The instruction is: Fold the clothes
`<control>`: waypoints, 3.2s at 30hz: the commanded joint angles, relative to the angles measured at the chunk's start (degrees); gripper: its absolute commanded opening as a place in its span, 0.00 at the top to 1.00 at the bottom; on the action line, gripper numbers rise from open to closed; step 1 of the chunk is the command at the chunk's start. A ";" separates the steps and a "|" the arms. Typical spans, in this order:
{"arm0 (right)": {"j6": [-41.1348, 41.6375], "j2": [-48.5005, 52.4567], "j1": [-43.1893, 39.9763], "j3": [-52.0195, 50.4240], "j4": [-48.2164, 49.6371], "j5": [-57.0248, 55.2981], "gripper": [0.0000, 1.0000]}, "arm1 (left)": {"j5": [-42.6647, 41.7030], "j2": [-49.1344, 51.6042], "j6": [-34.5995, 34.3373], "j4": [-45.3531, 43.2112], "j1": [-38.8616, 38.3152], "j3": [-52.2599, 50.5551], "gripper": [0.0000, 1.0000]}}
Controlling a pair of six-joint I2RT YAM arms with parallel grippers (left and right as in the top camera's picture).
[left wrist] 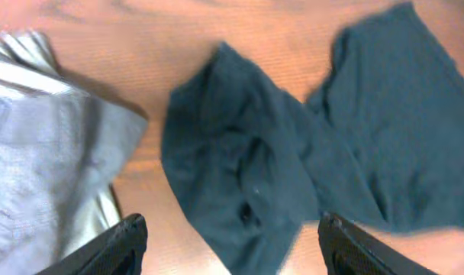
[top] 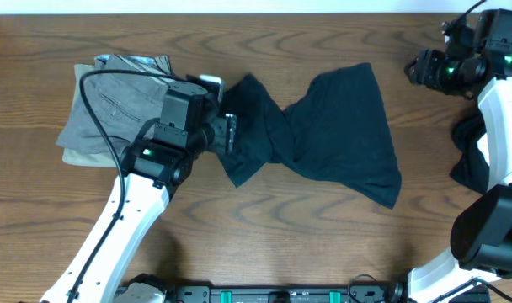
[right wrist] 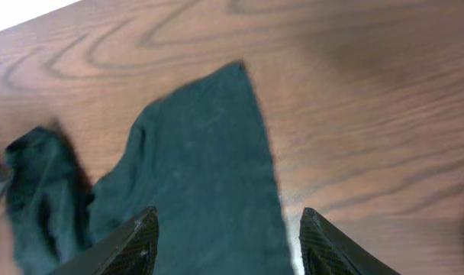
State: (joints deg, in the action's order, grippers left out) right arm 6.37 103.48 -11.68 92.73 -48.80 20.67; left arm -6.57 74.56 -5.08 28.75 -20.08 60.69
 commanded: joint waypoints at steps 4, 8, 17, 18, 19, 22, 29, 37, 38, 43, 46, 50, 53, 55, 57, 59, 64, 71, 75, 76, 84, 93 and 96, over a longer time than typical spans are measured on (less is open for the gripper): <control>0.46 -1.14 3.54 0.13 -2.21 3.58 0.43 | -8.83 6.36 0.13 2.12 -0.04 -0.74 0.27; 0.46 -1.14 5.29 0.13 -2.25 3.56 0.43 | -13.94 13.38 0.13 0.17 -0.17 -0.74 0.27; 0.48 -1.14 5.81 0.13 -2.08 3.32 0.43 | -20.11 25.14 0.09 -4.02 -0.90 -0.74 0.27; 0.48 -1.14 5.81 0.13 -1.97 3.32 0.43 | -20.39 25.70 0.07 -3.98 -0.90 -0.74 0.27; 0.48 -1.14 5.81 0.13 -1.77 3.32 0.43 | -20.46 26.29 0.07 -3.98 -0.90 -0.74 0.27; 0.48 -1.14 5.81 0.13 -1.29 3.32 0.43 | -20.20 27.67 0.09 -4.48 -0.90 -0.74 0.27; 0.46 -1.14 5.81 0.13 -1.07 3.32 0.44 | -13.25 28.63 0.17 -5.68 -0.87 -0.74 0.37; 0.46 -1.14 5.79 0.13 -1.11 3.32 0.45 | -13.29 28.76 0.17 -5.29 -0.90 -0.74 0.50; 0.46 -1.14 5.81 0.13 -1.11 3.32 0.45 | -13.29 28.79 0.20 -5.25 -0.90 -0.74 0.50; 0.46 -1.14 5.81 0.13 -1.18 3.34 0.46 | -11.52 29.27 3.37 -3.65 -0.90 -0.74 0.45; 0.46 -1.14 5.79 0.13 -1.40 3.34 0.46 | -10.51 29.70 3.39 -2.97 -0.90 -0.74 0.47; 0.46 -1.14 5.75 0.13 -1.38 3.32 0.47 | -10.93 29.79 3.34 -3.41 -0.90 -0.72 0.80; 0.46 -1.14 5.75 0.13 -1.38 3.10 0.47 | -12.98 29.29 3.02 -3.52 -0.90 0.22 0.94; 0.44 -1.14 5.75 0.13 -1.40 3.08 0.47 | -14.71 27.71 1.55 -2.49 -0.90 2.05 0.94; 0.46 -1.14 5.75 0.13 -1.79 2.36 0.47 | -15.08 25.24 1.09 -1.22 -0.90 4.02 0.94; 0.44 -1.14 5.75 0.13 -2.67 0.04 0.46 | -14.73 21.59 1.16 0.24 -0.87 6.25 0.94; 1.22 -1.11 5.75 -1.62 -3.45 -3.76 0.45 | -6.40 10.88 1.68 1.60 -0.90 9.70 0.94; 2.99 -1.11 5.77 -9.57 -0.74 2.58 0.45 | -3.58 2.78 2.95 1.81 -0.83 9.75 0.94; -0.24 -1.11 6.84 -15.13 -0.68 8.76 0.45 | -3.45 2.56 3.63 1.88 -0.83 9.73 0.94; -0.66 -1.11 7.23 -16.13 -0.68 9.53 0.45 | -3.15 2.58 3.63 1.88 -0.83 9.73 0.94; -9.62 -1.11 16.90 -25.11 -1.42 17.40 0.46 | -2.91 2.58 4.66 1.86 -0.83 9.73 0.94; -5.88 -1.11 31.34 -33.40 1.92 -0.70 0.46 | -2.91 2.58 4.68 1.86 -0.83 9.73 0.94; -1.97 -1.11 33.90 -35.15 4.94 -7.23 0.43 | -2.91 2.58 4.66 1.86 -0.83 9.73 0.94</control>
State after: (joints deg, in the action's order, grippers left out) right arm 0.25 103.33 20.23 58.87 -45.28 23.11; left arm -10.09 76.95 -1.39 30.65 -20.95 70.52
